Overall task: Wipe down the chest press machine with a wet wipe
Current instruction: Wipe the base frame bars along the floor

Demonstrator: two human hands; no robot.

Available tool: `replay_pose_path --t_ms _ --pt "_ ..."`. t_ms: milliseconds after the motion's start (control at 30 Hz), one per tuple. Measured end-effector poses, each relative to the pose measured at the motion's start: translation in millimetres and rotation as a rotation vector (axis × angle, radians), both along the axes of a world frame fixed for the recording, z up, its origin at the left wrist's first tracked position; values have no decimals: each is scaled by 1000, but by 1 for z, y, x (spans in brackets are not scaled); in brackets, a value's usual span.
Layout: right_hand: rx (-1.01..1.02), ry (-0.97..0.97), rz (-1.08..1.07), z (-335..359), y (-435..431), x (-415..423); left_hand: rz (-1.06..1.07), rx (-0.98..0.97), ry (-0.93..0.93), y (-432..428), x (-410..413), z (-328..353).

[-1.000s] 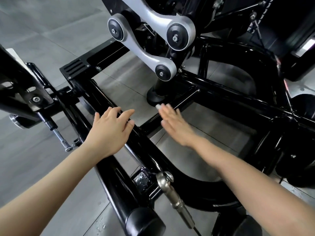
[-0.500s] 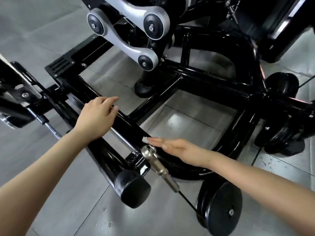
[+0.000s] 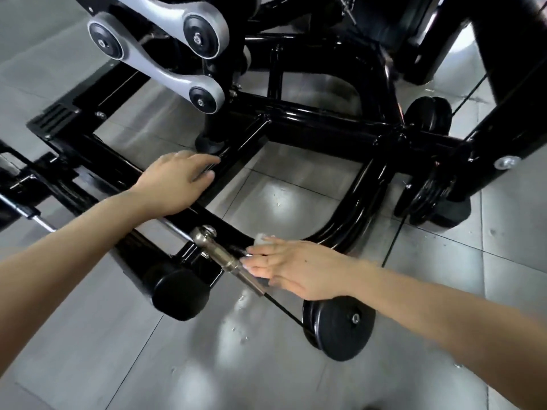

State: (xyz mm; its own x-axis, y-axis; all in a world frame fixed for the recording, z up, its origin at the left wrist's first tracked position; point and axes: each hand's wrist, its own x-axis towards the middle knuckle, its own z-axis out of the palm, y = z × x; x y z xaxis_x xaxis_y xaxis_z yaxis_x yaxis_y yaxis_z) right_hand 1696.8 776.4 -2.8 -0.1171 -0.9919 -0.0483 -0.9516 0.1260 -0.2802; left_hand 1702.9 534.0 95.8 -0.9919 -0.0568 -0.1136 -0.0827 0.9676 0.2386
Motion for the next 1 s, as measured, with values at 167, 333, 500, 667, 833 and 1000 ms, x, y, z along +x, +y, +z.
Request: replay_pose_path --t_ms 167,333,500,667,833,1000 --pt "-40 26 -130 -7 83 -5 -141 56 -69 35 -6 20" --pt "-110 -135 -574 -15 137 -48 -219 100 -125 77 -20 27" --pt "-370 -375 -906 -26 117 -23 -361 -49 -256 111 -31 11" --pt "-410 -368 -643 -46 112 28 -283 -63 -323 133 -51 -3" --pt "-536 -450 -902 -43 124 -54 -165 89 -323 161 -66 -21" --pt "-592 -564 -1018 -43 110 -49 -31 315 -278 186 -80 -39"
